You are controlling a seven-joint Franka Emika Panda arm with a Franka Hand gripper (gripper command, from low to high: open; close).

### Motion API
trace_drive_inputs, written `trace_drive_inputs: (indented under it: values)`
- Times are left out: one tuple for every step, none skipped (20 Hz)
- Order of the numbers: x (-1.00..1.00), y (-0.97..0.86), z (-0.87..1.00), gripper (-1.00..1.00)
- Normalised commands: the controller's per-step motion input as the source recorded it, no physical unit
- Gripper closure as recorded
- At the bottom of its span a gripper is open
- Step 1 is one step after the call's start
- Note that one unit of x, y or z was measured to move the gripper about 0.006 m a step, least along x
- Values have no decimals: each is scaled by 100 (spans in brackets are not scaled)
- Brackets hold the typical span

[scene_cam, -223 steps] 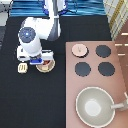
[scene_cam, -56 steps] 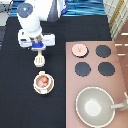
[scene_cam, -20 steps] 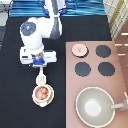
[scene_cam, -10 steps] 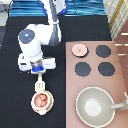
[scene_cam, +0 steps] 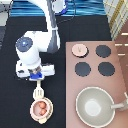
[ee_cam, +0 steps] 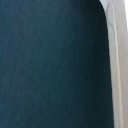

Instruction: Take the lid off the pot, put the pot on the plate, and use the tool to push the pot to the front of the table.

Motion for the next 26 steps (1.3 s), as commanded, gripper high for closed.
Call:
trace_drive_inputs:
  values:
    - [100,3,38,100]
    - [100,3,38,100]
    - [100,3,38,100]
    - [100,3,38,100]
    - [100,2,38,100]
    - [100,9,49,100]
    - [3,9,53,100]
    - [-55,0,42,100]
    - [-97,0,42,100]
    - [-100,0,43,100]
    - [-100,3,44,100]
    - [-100,4,44,100]
    - [-100,5,44,100]
    - [-100,3,44,100]
    - [-100,2,42,100]
    - [-100,2,42,100]
    - [-100,1,41,100]
    - [-100,0,39,100]
    - [-100,0,38,100]
    - [-100,0,37,100]
    - [-100,0,32,100]
    - [-100,2,21,100]
    - [-100,15,10,100]
    - [-100,21,6,100]
    - [-100,24,5,100]
    - [-100,28,3,100]
